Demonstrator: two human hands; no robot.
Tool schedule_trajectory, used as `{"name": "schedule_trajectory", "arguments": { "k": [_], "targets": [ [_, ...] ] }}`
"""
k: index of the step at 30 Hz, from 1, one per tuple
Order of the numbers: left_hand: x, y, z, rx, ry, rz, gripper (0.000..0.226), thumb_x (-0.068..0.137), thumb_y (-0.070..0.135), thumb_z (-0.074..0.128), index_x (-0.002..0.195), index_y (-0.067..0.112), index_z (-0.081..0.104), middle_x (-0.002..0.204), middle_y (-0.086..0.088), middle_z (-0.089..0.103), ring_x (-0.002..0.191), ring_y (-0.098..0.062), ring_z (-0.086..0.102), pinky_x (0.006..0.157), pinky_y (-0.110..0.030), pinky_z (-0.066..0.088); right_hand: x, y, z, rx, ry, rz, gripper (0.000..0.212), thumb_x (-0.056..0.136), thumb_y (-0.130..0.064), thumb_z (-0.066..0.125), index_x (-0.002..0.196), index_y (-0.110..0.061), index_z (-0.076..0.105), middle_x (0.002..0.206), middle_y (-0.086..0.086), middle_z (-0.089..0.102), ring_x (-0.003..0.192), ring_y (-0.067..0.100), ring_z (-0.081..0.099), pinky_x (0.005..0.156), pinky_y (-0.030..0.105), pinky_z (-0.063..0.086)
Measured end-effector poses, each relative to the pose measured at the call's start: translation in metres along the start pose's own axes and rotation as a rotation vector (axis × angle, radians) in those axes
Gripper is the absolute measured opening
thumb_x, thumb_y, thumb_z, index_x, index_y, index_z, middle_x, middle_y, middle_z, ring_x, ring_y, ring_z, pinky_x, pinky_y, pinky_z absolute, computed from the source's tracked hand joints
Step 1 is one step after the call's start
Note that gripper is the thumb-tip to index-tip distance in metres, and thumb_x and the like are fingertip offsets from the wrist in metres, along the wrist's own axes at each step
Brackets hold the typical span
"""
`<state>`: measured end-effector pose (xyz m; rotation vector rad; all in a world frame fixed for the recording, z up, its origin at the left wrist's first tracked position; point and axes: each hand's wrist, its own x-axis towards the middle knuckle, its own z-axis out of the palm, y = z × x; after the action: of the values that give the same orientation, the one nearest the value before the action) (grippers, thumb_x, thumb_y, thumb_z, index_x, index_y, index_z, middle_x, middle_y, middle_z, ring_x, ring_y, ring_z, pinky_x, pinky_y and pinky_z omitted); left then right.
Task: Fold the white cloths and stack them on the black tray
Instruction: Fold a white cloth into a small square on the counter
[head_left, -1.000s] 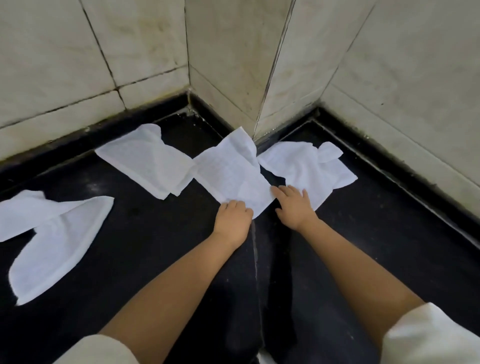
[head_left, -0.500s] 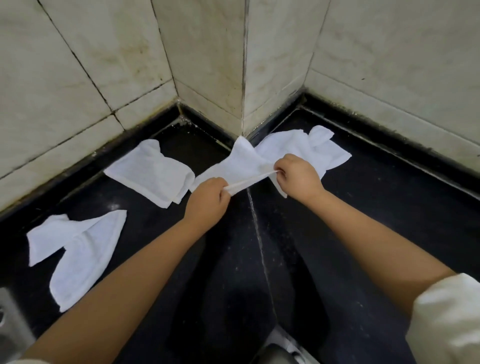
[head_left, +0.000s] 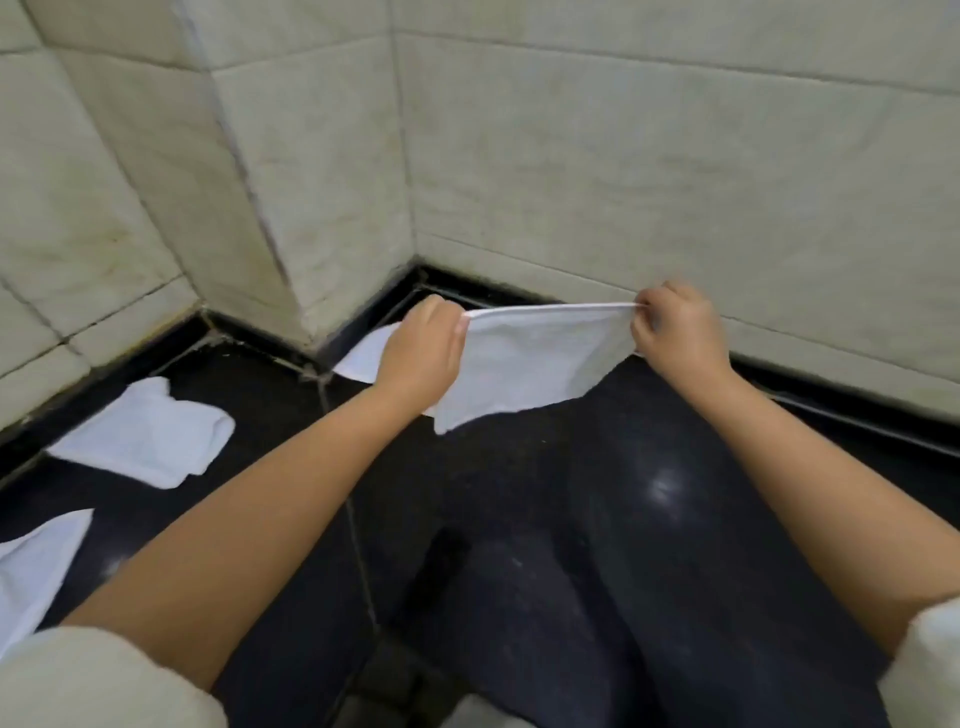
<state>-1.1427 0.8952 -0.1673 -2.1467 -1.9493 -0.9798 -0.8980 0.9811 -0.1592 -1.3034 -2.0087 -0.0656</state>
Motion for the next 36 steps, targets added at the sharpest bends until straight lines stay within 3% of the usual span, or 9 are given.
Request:
{"name": "schedule_trajectory", "arguments": {
  "k": [6, 9, 11, 14, 20, 23, 27, 32, 36],
  "targets": [
    [-0.034, 0.052, 0.043, 0.064, -0.305, 0.304, 0.044, 0.091, 0.024, 0.029, 0.091, -0.004, 0.063, 0.080, -0.022, 0.060, 0.073, -0.036, 0.061, 0.064, -0.039, 0.040, -0.101, 0.077, -0.075, -0.135, -0.068, -0.139, 0.030, 0.080, -0.015, 0.044, 0.074, 0.002, 0.068, 0.070, 0.021, 0.064, 0.063, 0.036, 0.062, 0.056, 0.036, 0.053],
    [-0.073, 0.065, 0.065, 0.156, -0.536, 0.384, 0.028, 0.090, 0.011, 0.048, 0.115, 0.009, 0.059, 0.098, -0.016, 0.061, 0.091, -0.033, 0.061, 0.070, -0.038, 0.046, -0.173, 0.099, -0.088, -0.150, -0.378, -0.130, 0.025, 0.080, -0.016, 0.048, 0.070, -0.003, 0.068, 0.070, 0.016, 0.067, 0.064, 0.034, 0.063, 0.061, 0.035, 0.054],
    [-0.105, 0.069, 0.081, 0.161, -0.660, 0.506, 0.039, 0.082, 0.004, 0.062, 0.121, 0.010, 0.060, 0.106, -0.015, 0.066, 0.096, -0.029, 0.065, 0.075, -0.033, 0.051, -0.218, 0.101, -0.091, -0.128, -0.662, -0.018, 0.018, 0.081, -0.011, 0.054, 0.073, -0.002, 0.068, 0.076, 0.016, 0.068, 0.072, 0.034, 0.064, 0.067, 0.038, 0.054],
    [-0.146, 0.075, 0.099, 0.239, -1.047, 0.472, 0.036, 0.096, 0.013, 0.043, 0.131, 0.014, 0.049, 0.129, -0.007, 0.055, 0.117, -0.025, 0.054, 0.095, -0.032, 0.040, -0.264, 0.094, -0.092, -0.065, -1.095, 0.145, 0.012, 0.085, -0.011, 0.058, 0.085, -0.004, 0.068, 0.085, 0.010, 0.069, 0.082, 0.026, 0.062, 0.077, 0.033, 0.047],
    [-0.157, 0.087, 0.116, 0.143, -1.592, 0.378, 0.018, 0.096, 0.014, 0.042, 0.083, 0.009, 0.053, 0.071, 0.006, 0.045, 0.080, -0.017, 0.047, 0.065, -0.022, 0.035, -0.274, 0.088, -0.089, 0.157, -1.577, 0.469, 0.019, 0.091, -0.016, 0.055, 0.073, -0.023, 0.058, 0.063, -0.014, 0.062, 0.055, -0.002, 0.061, 0.068, 0.017, 0.043],
    [-0.142, 0.092, 0.124, 0.187, -1.501, 0.337, 0.020, 0.096, 0.014, 0.044, 0.097, 0.003, 0.060, 0.075, 0.006, 0.049, 0.083, -0.017, 0.048, 0.071, -0.025, 0.037, -0.258, 0.100, -0.082, 0.146, -1.465, 0.505, 0.014, 0.091, -0.012, 0.052, 0.083, -0.016, 0.063, 0.048, -0.019, 0.062, 0.052, -0.005, 0.060, 0.073, 0.021, 0.047],
    [-0.116, 0.093, 0.141, 0.231, -1.141, 0.137, 0.029, 0.096, 0.017, 0.041, 0.124, 0.015, 0.050, 0.114, -0.007, 0.058, 0.101, -0.023, 0.056, 0.084, -0.034, 0.048, -0.236, 0.119, -0.069, 0.029, -1.173, 0.515, 0.013, 0.087, -0.005, 0.050, 0.089, -0.008, 0.063, 0.076, 0.007, 0.065, 0.070, 0.016, 0.060, 0.068, 0.024, 0.045],
    [-0.101, 0.095, 0.165, 0.363, -0.976, 0.060, 0.021, 0.097, 0.017, 0.038, 0.113, 0.012, 0.051, 0.102, -0.008, 0.061, 0.083, -0.020, 0.054, 0.075, -0.034, 0.048, -0.235, 0.134, -0.036, -0.085, -0.873, 0.616, 0.026, 0.087, -0.006, 0.047, 0.101, -0.007, 0.069, 0.108, 0.011, 0.067, 0.099, 0.027, 0.061, 0.082, 0.032, 0.050],
    [-0.103, 0.092, 0.180, 0.290, -0.891, -0.003, 0.022, 0.097, 0.017, 0.040, 0.108, 0.010, 0.057, 0.110, -0.008, 0.057, 0.097, -0.021, 0.055, 0.079, -0.033, 0.047, -0.250, 0.134, -0.022, -0.133, -0.729, 0.670, 0.029, 0.090, -0.005, 0.043, 0.103, -0.007, 0.070, 0.117, 0.014, 0.059, 0.108, 0.029, 0.056, 0.083, 0.031, 0.047]
  ]
}}
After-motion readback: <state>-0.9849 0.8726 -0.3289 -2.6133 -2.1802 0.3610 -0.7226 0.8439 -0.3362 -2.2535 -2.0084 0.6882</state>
